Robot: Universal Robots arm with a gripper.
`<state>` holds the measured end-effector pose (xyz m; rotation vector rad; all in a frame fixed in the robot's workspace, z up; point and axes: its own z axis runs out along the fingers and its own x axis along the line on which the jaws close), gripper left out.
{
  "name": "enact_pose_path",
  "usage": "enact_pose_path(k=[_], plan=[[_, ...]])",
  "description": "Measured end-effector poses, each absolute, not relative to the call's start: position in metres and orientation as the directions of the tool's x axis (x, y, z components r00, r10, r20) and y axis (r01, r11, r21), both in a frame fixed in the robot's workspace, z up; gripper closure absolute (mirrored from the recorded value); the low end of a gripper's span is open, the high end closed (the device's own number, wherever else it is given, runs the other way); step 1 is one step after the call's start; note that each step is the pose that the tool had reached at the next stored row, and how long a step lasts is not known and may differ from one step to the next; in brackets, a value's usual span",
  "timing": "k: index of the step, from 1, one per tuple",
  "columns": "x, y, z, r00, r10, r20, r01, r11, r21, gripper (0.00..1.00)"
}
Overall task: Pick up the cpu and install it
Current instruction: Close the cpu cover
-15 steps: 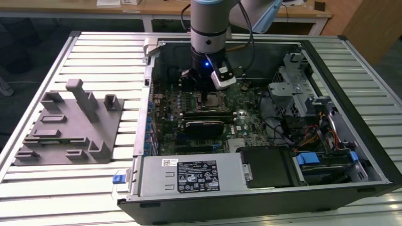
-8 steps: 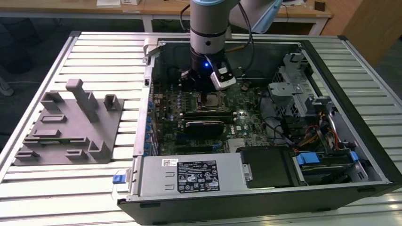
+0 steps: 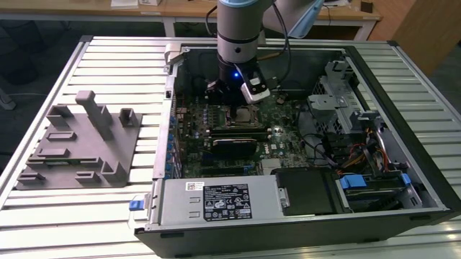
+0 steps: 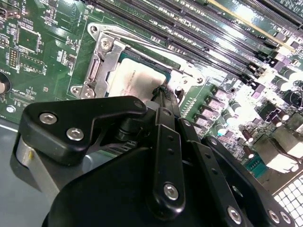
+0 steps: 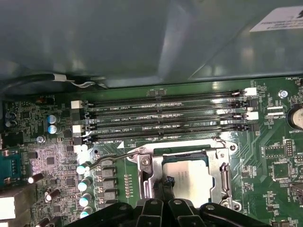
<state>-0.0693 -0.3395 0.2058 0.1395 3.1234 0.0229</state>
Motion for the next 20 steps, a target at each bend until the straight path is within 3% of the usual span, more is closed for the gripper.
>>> enact_pose_path(k=[20], plan=[[-0.0727, -0.3395, 0.2036, -0.997, 0.081, -0.014, 0.080, 0.997, 0.016, 0.89]])
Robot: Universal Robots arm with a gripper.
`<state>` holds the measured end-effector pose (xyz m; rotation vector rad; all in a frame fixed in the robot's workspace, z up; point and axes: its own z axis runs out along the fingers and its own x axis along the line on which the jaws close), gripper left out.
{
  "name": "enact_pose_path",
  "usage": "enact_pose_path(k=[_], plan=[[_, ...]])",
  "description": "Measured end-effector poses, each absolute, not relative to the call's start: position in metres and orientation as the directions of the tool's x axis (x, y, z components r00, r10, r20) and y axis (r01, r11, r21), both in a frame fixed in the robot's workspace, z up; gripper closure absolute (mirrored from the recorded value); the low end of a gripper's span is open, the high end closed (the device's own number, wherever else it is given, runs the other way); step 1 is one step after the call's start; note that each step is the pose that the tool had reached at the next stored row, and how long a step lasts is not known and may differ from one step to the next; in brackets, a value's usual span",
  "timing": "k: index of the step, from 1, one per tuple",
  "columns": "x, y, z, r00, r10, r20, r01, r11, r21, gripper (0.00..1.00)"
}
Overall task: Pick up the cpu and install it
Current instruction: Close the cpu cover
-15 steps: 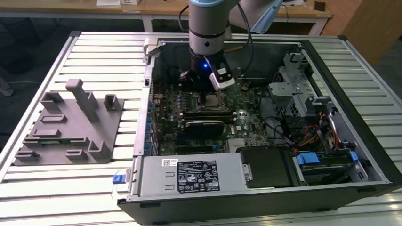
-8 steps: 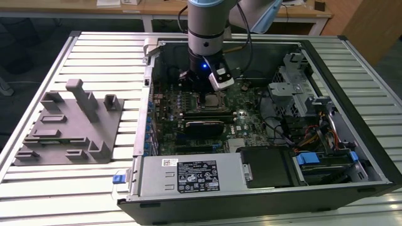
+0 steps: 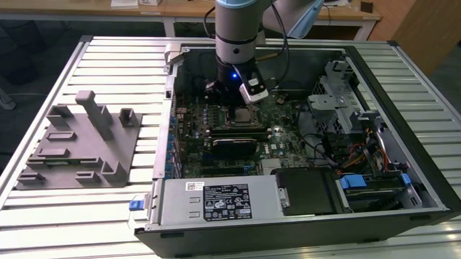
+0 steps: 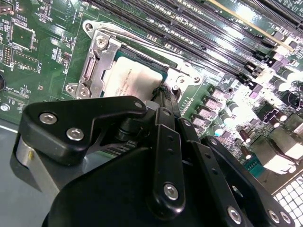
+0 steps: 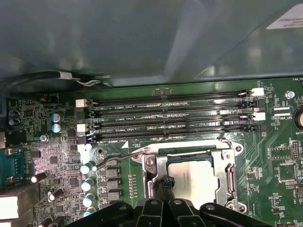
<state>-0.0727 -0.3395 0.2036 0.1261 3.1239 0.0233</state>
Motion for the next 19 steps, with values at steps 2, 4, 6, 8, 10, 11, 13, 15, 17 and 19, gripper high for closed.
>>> enact_pose_path(k=[2, 4, 6, 8, 10, 11, 13, 15, 17, 19], plan=[[-0.0728, -0.3395, 0.2032, -0.997, 0.081, -0.014, 0.080, 0.997, 0.015, 0.89], [-0.0728, -0.3395, 0.2032, -0.997, 0.081, -0.014, 0.080, 0.997, 0.015, 0.89], [-0.0728, -0.3395, 0.2032, -0.997, 0.081, -0.014, 0.080, 0.997, 0.015, 0.89], [-0.0728, -0.3395, 0.2028, -0.997, 0.081, -0.014, 0.080, 0.997, 0.015, 0.89], [-0.0729, -0.3395, 0.2019, -0.997, 0.081, -0.014, 0.080, 0.997, 0.015, 0.89], [-0.0730, -0.3395, 0.2013, -0.997, 0.080, -0.014, 0.080, 0.997, 0.015, 0.89], [-0.0734, -0.3395, 0.2010, -0.997, 0.080, -0.014, 0.080, 0.997, 0.015, 0.89], [-0.0738, -0.3395, 0.2009, -0.997, 0.080, -0.014, 0.080, 0.997, 0.015, 0.89], [-0.0744, -0.3395, 0.2007, -0.997, 0.080, -0.014, 0.080, 0.997, 0.015, 0.89], [-0.0747, -0.3395, 0.1999, -0.997, 0.080, -0.014, 0.079, 0.997, 0.015, 0.89]])
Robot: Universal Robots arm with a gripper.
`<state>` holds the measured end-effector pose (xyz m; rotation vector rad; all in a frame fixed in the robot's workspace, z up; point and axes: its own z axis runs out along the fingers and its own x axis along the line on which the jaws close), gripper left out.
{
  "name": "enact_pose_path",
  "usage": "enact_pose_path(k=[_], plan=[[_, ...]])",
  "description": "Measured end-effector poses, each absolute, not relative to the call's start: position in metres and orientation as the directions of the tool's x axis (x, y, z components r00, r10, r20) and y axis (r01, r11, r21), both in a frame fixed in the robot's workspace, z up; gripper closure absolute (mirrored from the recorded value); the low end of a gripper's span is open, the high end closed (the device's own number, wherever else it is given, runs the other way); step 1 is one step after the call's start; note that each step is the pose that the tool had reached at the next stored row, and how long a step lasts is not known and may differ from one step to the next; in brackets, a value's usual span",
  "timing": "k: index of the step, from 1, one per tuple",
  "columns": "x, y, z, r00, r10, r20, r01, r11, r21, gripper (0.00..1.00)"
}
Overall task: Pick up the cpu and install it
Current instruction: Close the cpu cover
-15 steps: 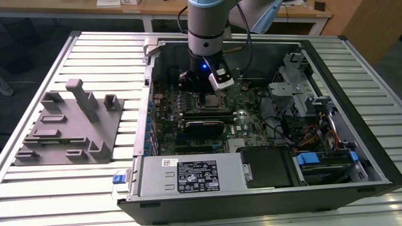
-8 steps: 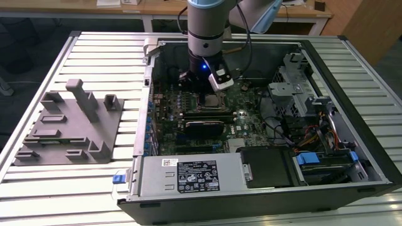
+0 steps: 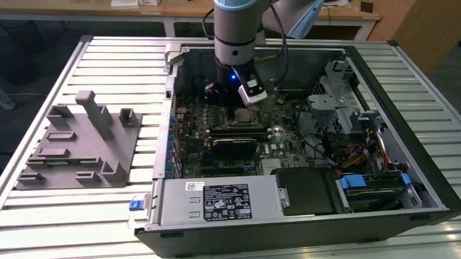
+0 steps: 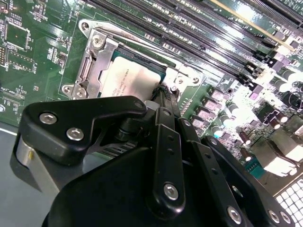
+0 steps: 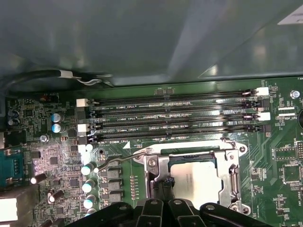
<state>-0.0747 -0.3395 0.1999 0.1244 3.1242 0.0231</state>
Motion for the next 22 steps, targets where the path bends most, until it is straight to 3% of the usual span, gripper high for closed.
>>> enact_pose_path(k=[22], plan=[[-0.0780, -0.3395, 0.2018, -0.997, 0.080, -0.014, 0.079, 0.997, 0.015, 0.89]])
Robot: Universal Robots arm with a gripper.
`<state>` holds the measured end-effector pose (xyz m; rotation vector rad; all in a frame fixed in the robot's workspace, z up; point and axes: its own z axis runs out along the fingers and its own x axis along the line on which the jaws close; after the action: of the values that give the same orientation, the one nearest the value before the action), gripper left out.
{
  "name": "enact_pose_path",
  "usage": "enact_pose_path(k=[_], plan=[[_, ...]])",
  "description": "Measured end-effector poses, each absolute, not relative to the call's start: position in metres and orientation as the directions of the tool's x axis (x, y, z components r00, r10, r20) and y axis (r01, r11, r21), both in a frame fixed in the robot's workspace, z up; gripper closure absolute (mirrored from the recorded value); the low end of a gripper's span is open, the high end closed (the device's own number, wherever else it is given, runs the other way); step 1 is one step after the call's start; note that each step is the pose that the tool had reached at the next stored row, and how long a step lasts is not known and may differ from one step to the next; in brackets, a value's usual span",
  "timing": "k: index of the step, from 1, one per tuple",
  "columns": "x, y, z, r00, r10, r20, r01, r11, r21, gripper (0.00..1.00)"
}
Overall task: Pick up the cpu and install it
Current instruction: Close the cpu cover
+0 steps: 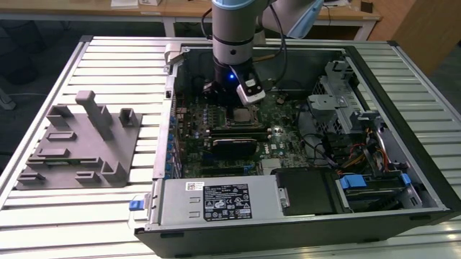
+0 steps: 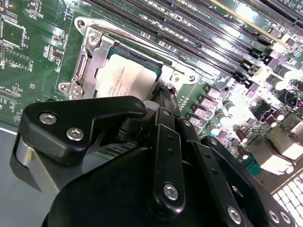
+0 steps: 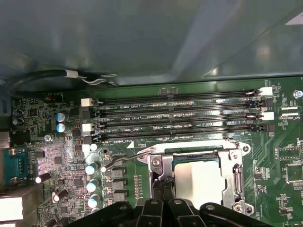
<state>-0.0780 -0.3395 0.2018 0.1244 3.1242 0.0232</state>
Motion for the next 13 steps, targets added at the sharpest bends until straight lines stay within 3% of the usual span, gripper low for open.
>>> enact_pose_path(k=[13], plan=[[-0.078, -0.339, 0.216, -0.997, 0.080, -0.015, 0.079, 0.997, 0.016, 0.89]])
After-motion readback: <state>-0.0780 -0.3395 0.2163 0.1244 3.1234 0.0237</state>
